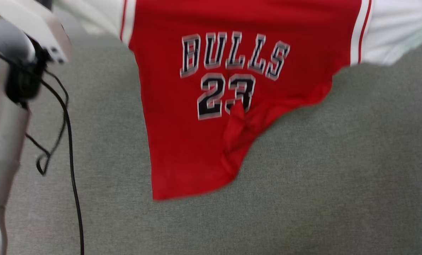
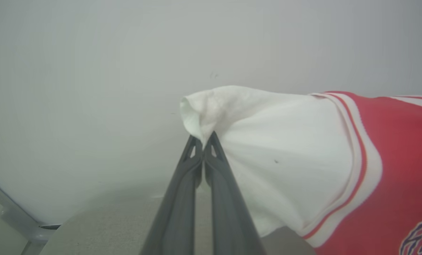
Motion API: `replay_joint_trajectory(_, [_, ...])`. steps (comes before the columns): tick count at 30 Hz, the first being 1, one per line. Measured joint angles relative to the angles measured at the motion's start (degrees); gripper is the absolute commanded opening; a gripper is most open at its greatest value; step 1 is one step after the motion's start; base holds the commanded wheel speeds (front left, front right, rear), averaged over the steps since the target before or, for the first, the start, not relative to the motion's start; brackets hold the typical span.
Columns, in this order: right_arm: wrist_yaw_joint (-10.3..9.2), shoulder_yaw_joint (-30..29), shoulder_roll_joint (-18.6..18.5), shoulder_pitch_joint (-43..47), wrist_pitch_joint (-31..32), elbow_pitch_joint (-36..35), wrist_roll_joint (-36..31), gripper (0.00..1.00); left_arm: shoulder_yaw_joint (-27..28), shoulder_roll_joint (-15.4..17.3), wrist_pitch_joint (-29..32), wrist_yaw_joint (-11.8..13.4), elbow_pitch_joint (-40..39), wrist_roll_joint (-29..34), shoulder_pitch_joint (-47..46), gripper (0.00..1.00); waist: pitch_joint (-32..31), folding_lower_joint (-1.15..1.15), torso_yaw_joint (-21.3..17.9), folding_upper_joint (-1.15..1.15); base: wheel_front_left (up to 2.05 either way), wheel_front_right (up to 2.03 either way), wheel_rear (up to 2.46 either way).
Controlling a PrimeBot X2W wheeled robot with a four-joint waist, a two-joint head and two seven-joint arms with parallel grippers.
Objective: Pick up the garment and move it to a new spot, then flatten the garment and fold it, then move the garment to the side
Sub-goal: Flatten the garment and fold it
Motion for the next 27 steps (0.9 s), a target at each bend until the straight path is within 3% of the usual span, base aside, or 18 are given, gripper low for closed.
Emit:
replay_joint_trajectory(16, [0.02, 2.5, -1.5, -39.0, -12.2, 11.8, -7.8, 0.00, 2.4, 2.2, -10.5, -2.1, 9.9, 5.2, -31.0, 0.00, 13.6, 0.01, -1.2, 0.00, 0.00, 0.00, 0.00])
replay_joint_trajectory(27, [0.01, 7.7, 0.7, -48.9, -17.1, 21.0, -8.6, 0.00, 3.4, 0.4, -14.9, -3.9, 17.5, 3.9, -35.6, 0.00, 23.0, 0.01, -0.8, 0.00, 0.00, 0.00, 0.00])
